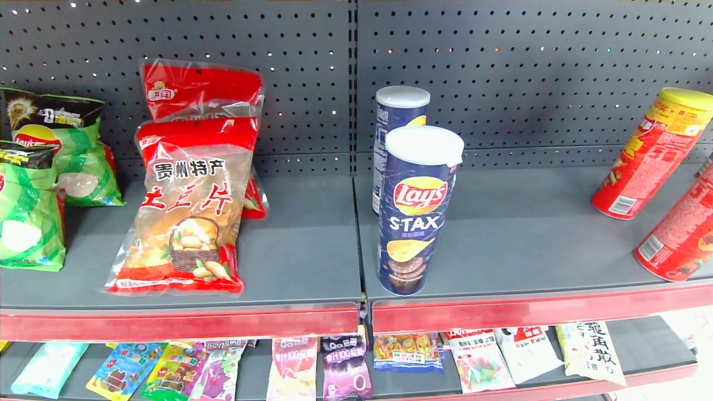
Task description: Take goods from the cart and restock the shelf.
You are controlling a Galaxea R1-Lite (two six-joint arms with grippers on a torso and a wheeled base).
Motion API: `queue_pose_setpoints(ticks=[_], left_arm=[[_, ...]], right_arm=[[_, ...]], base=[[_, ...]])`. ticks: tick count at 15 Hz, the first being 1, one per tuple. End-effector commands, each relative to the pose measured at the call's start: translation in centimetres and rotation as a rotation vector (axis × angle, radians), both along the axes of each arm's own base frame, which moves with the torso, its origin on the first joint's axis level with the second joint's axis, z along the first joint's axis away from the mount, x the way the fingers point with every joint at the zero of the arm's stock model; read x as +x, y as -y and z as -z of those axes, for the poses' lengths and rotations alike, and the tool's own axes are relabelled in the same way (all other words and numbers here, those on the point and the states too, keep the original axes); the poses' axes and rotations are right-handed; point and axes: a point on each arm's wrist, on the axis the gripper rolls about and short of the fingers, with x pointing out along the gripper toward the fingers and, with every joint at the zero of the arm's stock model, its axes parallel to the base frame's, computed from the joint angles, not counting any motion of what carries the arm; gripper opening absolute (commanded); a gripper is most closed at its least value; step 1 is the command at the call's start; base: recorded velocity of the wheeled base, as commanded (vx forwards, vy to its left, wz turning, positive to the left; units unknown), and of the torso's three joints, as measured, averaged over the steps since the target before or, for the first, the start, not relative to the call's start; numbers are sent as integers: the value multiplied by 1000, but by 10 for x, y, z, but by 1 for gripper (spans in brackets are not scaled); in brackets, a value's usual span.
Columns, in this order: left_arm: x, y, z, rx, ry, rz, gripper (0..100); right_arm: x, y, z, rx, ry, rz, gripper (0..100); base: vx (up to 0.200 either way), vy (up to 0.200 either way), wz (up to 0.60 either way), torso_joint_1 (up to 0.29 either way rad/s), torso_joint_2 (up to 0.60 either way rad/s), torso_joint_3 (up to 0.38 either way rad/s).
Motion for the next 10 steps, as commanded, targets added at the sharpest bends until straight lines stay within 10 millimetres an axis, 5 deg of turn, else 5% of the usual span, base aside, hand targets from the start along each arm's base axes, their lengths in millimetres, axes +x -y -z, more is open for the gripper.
queue_pose_setpoints(ticks=[1,10], left_arm=[[2,3,4,6,-19,117,100],[2,2,9,17,-66,104,100]], right_arm=[[0,0,0,3,-3,0,100],[0,0,0,1,-4,1,100]], base=[[0,0,0,0,0,0],[0,0,0,0,0,0]])
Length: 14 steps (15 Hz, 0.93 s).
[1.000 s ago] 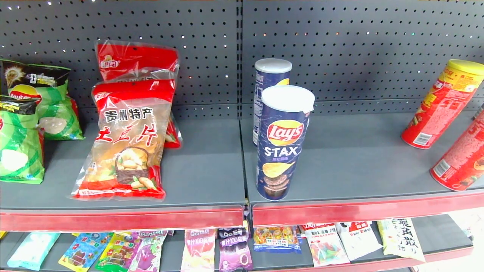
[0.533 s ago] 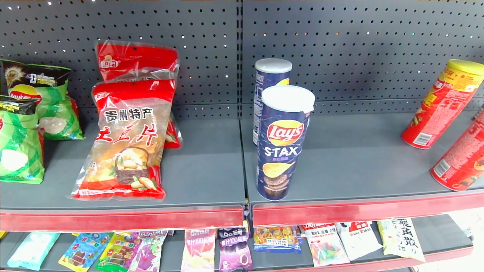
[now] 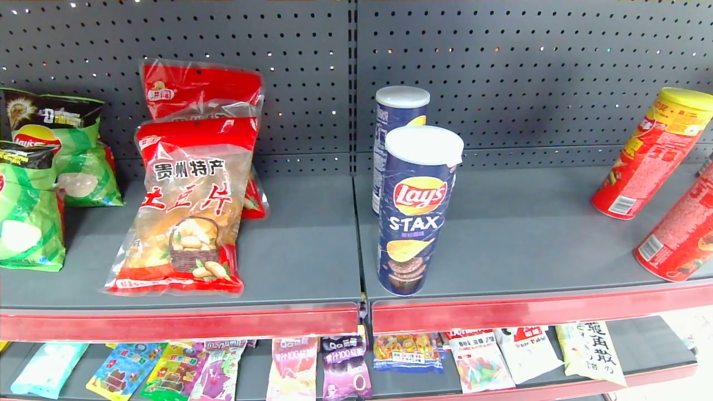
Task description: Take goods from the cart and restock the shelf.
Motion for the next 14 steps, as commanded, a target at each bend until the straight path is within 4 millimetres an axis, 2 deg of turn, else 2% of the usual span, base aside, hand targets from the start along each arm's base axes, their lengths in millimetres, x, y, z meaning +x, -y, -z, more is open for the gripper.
queue_pose_setpoints(ticks=[1,2,6,9,14], left_arm=[[0,0,0,-1,-3,-1,100],[0,0,0,-1,-3,-1,100],[0,0,0,-1,-3,-1,100],[0,0,0,0,-3,3,100],[0,0,0,0,-3,5,100]], right_arm=[[0,0,0,-1,-1,0,100],[0,0,0,-1,-1,0,100],[0,0,0,-1,-1,0,100],[0,0,0,-1,-2,1,100],[0,0,0,-1,-1,1,100]], base=[[0,0,0,0,0,0],[0,0,0,0,0,0],[-200,0,0,12,0,1],[0,0,0,0,0,0],[0,-200,0,7,-2,2]])
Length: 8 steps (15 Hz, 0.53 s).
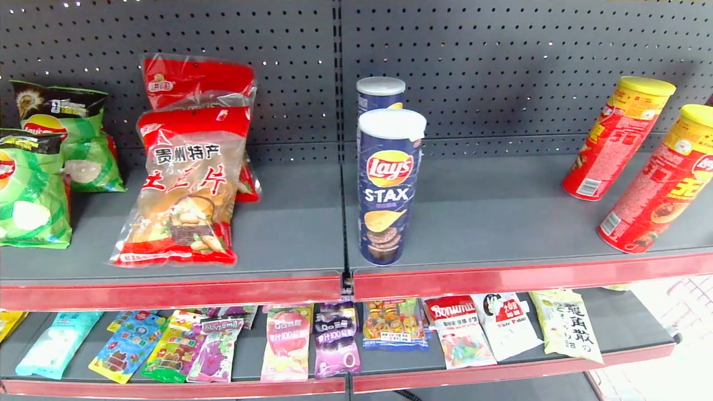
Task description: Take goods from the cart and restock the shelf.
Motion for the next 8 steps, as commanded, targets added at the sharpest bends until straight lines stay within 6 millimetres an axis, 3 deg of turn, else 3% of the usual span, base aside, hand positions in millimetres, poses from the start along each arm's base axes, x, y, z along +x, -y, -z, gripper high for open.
queue_pose_setpoints(ticks=[1,8], left_arm=[[0,0,0,0,-3,0,100],[0,0,0,0,-3,0,100]], right_arm=[[0,0,0,0,-2,0,100],[0,0,0,0,0,0,100]], base=[[0,-200,0,17,-2,2],[0,-200,0,0,4,2]])
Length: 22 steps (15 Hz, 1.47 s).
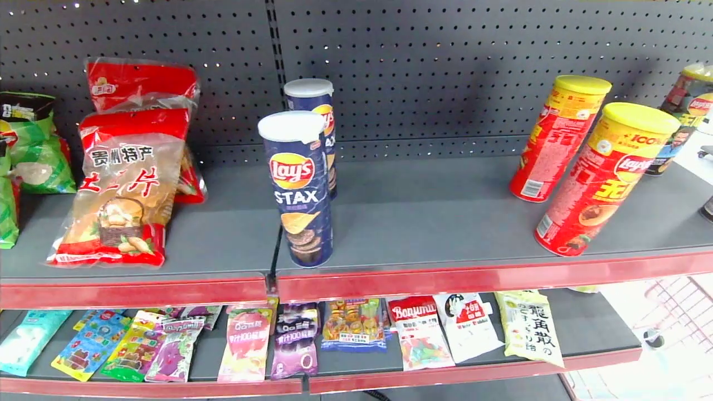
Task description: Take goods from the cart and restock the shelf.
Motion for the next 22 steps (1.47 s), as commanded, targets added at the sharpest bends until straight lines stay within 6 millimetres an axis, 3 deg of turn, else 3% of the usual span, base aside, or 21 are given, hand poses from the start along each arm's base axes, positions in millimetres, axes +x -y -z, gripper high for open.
queue_pose_setpoints(ticks=[1,19,22], left_arm=[[0,0,0,0,-2,-1,100],[0,0,0,0,-2,-1,100],[0,0,0,0,-2,-1,100]], right_arm=[[0,0,0,0,-1,-1,100],[0,0,0,1,-1,5,100],[0,0,0,3,-1,5,100]], base=[[0,-200,0,-2,2,2],[0,-200,0,3,5,2],[0,0,0,0,0,0]])
